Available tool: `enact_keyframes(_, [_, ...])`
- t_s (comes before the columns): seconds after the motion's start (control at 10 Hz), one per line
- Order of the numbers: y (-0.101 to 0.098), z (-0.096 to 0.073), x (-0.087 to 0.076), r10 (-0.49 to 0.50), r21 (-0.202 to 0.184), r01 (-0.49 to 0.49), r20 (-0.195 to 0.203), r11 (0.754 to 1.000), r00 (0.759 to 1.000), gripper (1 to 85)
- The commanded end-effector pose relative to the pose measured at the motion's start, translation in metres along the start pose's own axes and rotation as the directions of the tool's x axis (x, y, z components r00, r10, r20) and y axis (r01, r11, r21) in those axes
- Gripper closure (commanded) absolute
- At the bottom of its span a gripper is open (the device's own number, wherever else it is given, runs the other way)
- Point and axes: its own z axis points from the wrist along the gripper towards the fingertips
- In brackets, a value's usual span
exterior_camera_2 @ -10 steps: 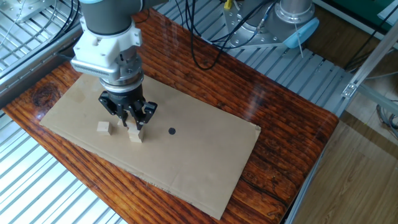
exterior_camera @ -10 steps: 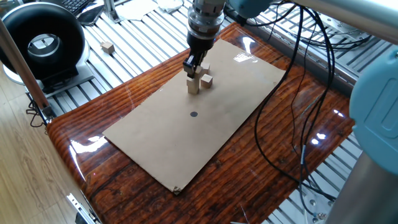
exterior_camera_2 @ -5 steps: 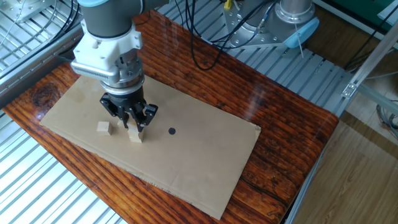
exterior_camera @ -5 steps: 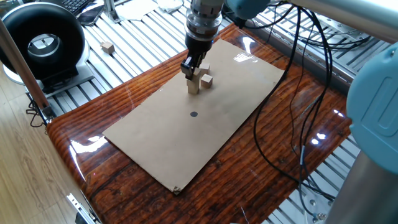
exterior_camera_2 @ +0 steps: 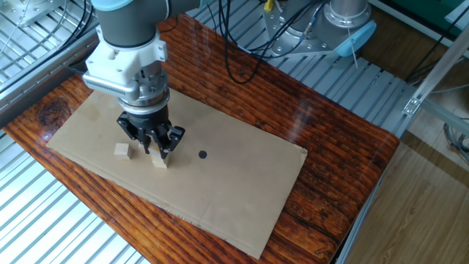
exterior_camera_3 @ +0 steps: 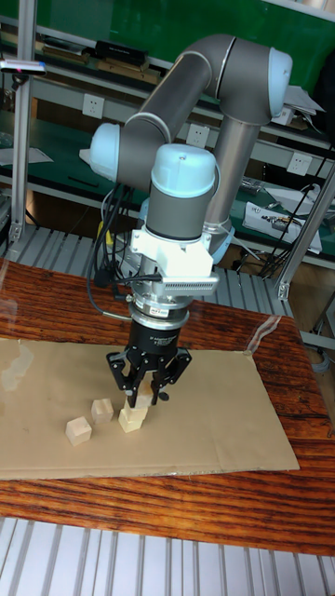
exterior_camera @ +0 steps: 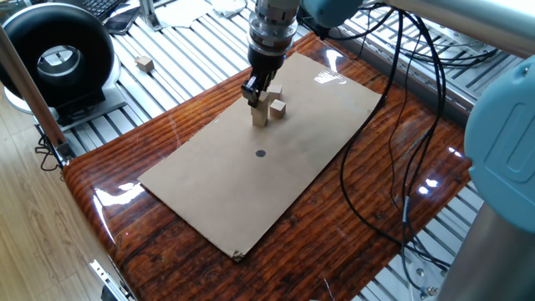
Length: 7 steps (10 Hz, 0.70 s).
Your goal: Stack the blocks in a vertical line of five
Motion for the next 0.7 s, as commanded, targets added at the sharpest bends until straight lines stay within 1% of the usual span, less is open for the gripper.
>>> enact_keyframes(0.0, [-0.0007, 0.0007, -0.0055, 0.018, -0.003, -0.018, 0.019, 1.0, 1.0, 84.7])
enact_keyframes(0.2, [-0.0057, 0.0024, -0.0043, 0.011, 0.014, -0.011, 0.017, 1.0, 1.0, 84.7])
enact_keyframes(0.6, [-0.0034, 0.0032, 0.0006, 0.009, 0.001, -0.009, 0.003, 1.0, 1.0, 84.7])
